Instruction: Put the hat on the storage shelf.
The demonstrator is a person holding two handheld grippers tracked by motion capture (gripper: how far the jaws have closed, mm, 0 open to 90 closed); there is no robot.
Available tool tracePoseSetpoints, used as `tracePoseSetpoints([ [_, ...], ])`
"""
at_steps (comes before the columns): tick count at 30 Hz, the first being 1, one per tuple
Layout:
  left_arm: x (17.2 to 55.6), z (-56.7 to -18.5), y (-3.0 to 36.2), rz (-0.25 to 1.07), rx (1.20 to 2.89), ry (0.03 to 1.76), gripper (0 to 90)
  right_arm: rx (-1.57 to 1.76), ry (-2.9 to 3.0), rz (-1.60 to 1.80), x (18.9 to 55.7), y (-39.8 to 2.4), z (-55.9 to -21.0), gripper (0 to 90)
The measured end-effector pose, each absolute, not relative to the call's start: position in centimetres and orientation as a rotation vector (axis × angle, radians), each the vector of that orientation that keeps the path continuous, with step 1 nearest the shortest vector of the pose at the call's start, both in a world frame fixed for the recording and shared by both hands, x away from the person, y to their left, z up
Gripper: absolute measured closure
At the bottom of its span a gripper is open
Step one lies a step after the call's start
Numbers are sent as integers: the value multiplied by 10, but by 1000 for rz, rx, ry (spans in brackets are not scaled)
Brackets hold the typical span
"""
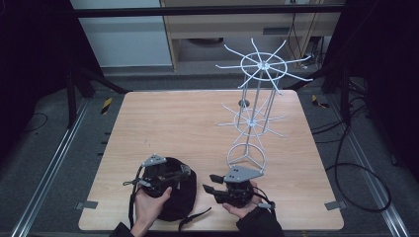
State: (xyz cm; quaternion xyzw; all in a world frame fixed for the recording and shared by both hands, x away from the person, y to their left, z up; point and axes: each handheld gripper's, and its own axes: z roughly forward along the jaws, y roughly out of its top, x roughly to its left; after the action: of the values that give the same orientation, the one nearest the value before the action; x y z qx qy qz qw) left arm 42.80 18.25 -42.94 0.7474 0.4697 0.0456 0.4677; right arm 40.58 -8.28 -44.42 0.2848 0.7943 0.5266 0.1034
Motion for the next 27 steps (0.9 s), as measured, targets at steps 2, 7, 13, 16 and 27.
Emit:
tracePoseSetpoints([
  [2, 427, -426, 183, 124, 1823, 1137, 821, 864, 2331, 1552, 408, -86, -444, 559],
  [7, 416, -404, 184, 179, 1768, 1037, 822, 887, 2348, 1543, 411, -81, -449, 493],
  [13, 402, -382, 182, 228, 1729, 924, 823, 859, 2376, 1591, 411, -68, -450, 443],
  [16, 398, -377, 181, 241, 1727, 892, 823, 836, 2380, 1618, 411, -64, -448, 437],
  [27, 396, -376, 181, 256, 1719, 788, 820, 791, 2331, 1621, 412, -64, -439, 899],
])
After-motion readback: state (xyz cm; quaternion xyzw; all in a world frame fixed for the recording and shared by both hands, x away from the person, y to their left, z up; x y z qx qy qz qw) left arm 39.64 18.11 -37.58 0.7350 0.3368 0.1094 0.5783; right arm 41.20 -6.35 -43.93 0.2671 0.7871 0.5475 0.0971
